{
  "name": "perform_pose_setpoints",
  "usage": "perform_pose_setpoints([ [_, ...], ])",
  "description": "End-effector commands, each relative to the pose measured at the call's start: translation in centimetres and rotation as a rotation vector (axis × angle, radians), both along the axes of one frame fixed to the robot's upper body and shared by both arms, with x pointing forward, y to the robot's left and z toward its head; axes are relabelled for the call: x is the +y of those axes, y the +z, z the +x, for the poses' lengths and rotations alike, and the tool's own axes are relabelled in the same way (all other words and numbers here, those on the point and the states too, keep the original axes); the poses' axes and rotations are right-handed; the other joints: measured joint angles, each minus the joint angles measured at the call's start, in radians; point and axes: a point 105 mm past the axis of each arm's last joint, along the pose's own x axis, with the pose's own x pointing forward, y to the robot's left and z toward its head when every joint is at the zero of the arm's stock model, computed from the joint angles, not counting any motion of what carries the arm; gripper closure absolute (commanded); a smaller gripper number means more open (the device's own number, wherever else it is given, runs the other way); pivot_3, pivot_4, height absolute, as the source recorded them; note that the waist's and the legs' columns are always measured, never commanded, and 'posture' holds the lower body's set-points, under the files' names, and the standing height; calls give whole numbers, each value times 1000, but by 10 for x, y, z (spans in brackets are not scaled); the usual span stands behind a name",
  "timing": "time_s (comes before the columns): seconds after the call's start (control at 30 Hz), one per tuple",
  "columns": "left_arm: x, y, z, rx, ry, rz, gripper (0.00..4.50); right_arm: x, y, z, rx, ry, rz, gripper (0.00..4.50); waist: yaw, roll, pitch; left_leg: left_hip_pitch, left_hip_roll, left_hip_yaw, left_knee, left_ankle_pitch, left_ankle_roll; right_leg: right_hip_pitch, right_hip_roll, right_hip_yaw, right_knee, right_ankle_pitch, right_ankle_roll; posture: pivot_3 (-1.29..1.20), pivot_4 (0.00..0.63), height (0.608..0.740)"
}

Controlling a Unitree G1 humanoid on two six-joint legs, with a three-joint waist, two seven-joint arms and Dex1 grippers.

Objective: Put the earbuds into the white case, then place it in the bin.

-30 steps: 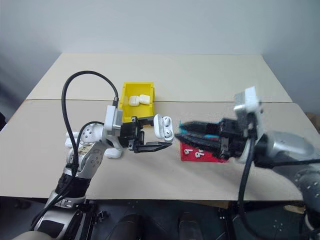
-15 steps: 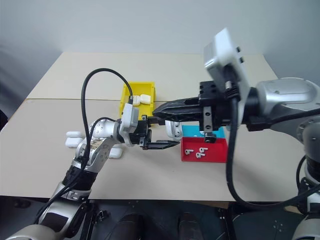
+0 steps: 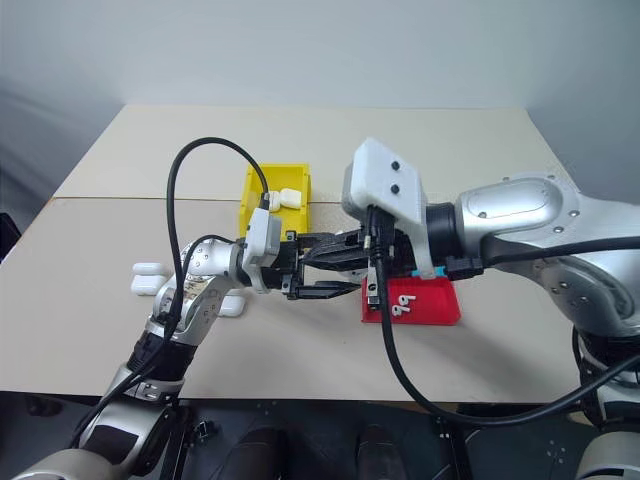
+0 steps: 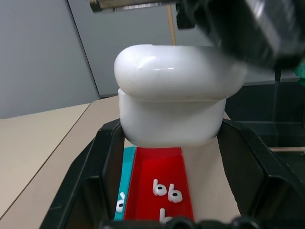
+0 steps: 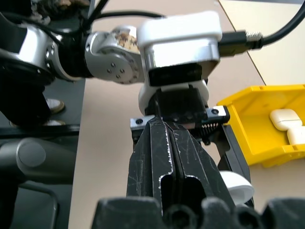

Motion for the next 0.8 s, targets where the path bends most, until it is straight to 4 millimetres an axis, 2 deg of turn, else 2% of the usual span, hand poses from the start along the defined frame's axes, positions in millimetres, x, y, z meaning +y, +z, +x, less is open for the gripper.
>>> perform_pose_setpoints([
  [0.03,1,12,-7,-60,-10,-30,1801,-5,1,2,-50,-13,-31,4456,0,0,0,0,0,0,0,0,0,0,0,0,0,0,0,0,150,740],
  [0.27,5,13,-7,-61,-9,-37,1801,-15,-1,5,-65,-43,-57,4456,0,0,0,0,0,0,0,0,0,0,0,0,0,0,0,0,150,740],
  [0.47,6,14,-5,-60,-4,-42,1801,-22,5,6,-78,-63,-39,4456,0,0,0,0,0,0,0,0,0,0,0,0,0,0,0,0,150,740],
  [0.53,6,13,-5,-61,1,-39,1801,-24,11,5,-91,-67,-10,4456,0,0,0,0,0,0,0,0,0,0,0,0,0,0,0,0,150,740],
  [0.67,10,17,-2,-58,50,-50,1801,-33,41,1,-92,-75,168,4456,1,0,0,0,0,0,0,0,0,0,0,0,0,0,0,0,150,740],
  [0.73,15,26,4,-41,148,-58,1801,-43,54,2,-112,-126,253,4456,1,0,0,0,0,0,0,0,0,0,0,0,0,0,0,0,150,740],
  [0.8,21,37,15,-44,285,-74,1801,-53,56,7,-123,-207,305,4456,1,0,0,0,0,0,0,0,0,0,0,0,0,0,0,0,150,740],
])
